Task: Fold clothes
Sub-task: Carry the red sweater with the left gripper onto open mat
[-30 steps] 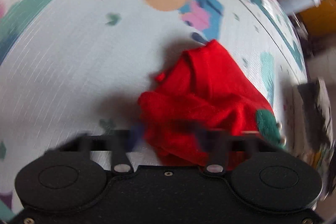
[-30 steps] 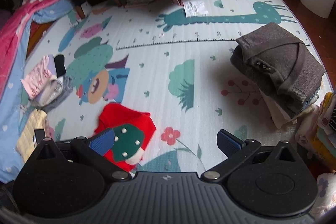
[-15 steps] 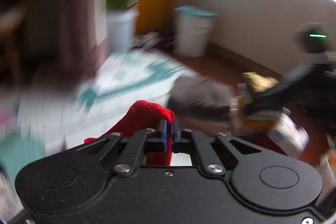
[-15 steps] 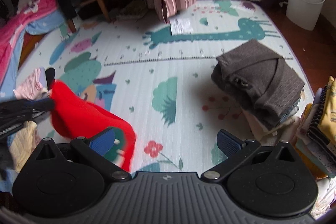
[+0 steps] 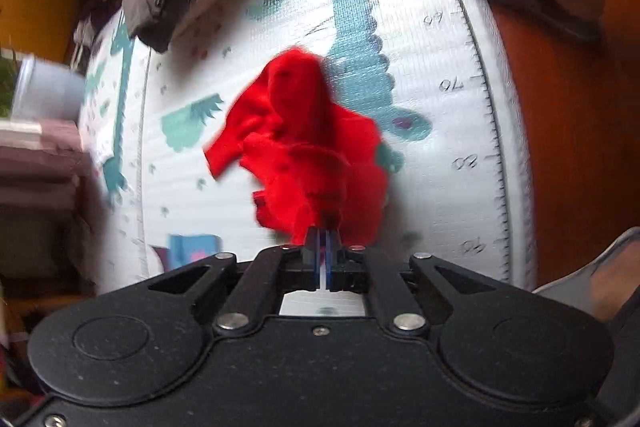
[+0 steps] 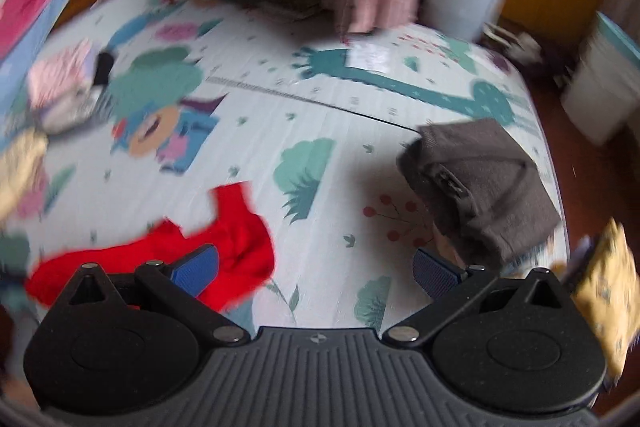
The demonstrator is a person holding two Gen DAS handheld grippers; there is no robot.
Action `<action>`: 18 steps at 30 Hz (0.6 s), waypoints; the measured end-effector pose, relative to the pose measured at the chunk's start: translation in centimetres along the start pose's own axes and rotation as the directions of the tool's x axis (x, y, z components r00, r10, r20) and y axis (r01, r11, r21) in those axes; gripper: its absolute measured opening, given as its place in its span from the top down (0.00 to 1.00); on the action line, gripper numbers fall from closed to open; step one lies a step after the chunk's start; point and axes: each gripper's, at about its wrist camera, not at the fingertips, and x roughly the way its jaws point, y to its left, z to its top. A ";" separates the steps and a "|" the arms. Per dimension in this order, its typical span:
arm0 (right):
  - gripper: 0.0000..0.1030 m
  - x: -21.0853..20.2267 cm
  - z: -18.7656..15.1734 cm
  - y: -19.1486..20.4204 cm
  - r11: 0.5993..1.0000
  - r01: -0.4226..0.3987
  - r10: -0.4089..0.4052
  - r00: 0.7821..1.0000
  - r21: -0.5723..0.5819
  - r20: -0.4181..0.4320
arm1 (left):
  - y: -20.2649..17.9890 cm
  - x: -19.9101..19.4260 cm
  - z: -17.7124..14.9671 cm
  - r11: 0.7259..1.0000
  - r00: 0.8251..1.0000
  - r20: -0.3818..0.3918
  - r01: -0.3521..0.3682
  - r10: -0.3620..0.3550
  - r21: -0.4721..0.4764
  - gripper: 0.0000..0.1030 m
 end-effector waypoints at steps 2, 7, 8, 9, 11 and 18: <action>0.13 0.9 -0.5 2.4 0.991 -0.033 0.033 0.999 -0.133 0.000 | -1.2 0.1 -0.1 1.000 1.000 0.000 -0.007 0.007 0.029 1.00; 0.21 3.3 -2.5 10.2 0.869 -0.138 0.131 0.990 -0.476 -0.047 | -0.1 0.4 -0.5 0.996 1.000 0.026 0.016 -0.014 -0.085 1.00; 0.21 3.7 -3.1 11.9 0.831 -0.166 0.157 0.986 -0.531 -0.062 | 0.5 0.4 -0.8 0.990 0.999 0.039 0.023 -0.018 -0.137 1.00; 0.20 3.8 -3.9 13.8 0.788 -0.187 0.179 0.981 -0.586 -0.072 | 1.0 0.3 -1.1 0.984 0.999 0.048 0.030 -0.021 -0.174 1.00; 0.19 4.2 -5.8 16.7 0.702 -0.225 0.214 0.972 -0.675 -0.102 | 2.0 0.2 -1.7 0.970 0.998 0.063 0.036 -0.021 -0.240 1.00; 0.05 6.8 -12.8 23.1 0.419 -0.073 0.138 0.990 -0.905 -0.016 | 4.7 -1.4 -2.7 0.927 0.991 0.131 0.035 0.015 -0.374 1.00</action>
